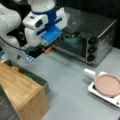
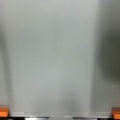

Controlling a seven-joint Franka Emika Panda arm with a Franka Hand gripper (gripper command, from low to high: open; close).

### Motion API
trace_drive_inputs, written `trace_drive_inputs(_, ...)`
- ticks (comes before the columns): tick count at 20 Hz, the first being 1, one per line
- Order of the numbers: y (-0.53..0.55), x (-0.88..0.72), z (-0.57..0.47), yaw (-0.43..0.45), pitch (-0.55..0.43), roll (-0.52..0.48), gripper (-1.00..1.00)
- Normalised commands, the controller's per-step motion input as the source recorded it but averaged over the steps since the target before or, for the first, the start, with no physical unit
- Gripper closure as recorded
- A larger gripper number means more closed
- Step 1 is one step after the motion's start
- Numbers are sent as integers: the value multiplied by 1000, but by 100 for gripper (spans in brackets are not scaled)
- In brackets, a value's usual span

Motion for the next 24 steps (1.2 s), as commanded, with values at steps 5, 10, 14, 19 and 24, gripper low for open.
trace_drive_inputs(5, 26, -31, -18, 177, 13, 466, -100)
trace_drive_inputs(10, 35, -106, -51, 118, -2, 590, -100)
trace_drive_inputs(14, 76, -177, -108, 38, 11, 427, -100)
trace_drive_inputs(19, 235, -177, -154, -8, -22, 239, -100)
trace_drive_inputs(24, 317, -136, -100, -23, -60, 198, -100)
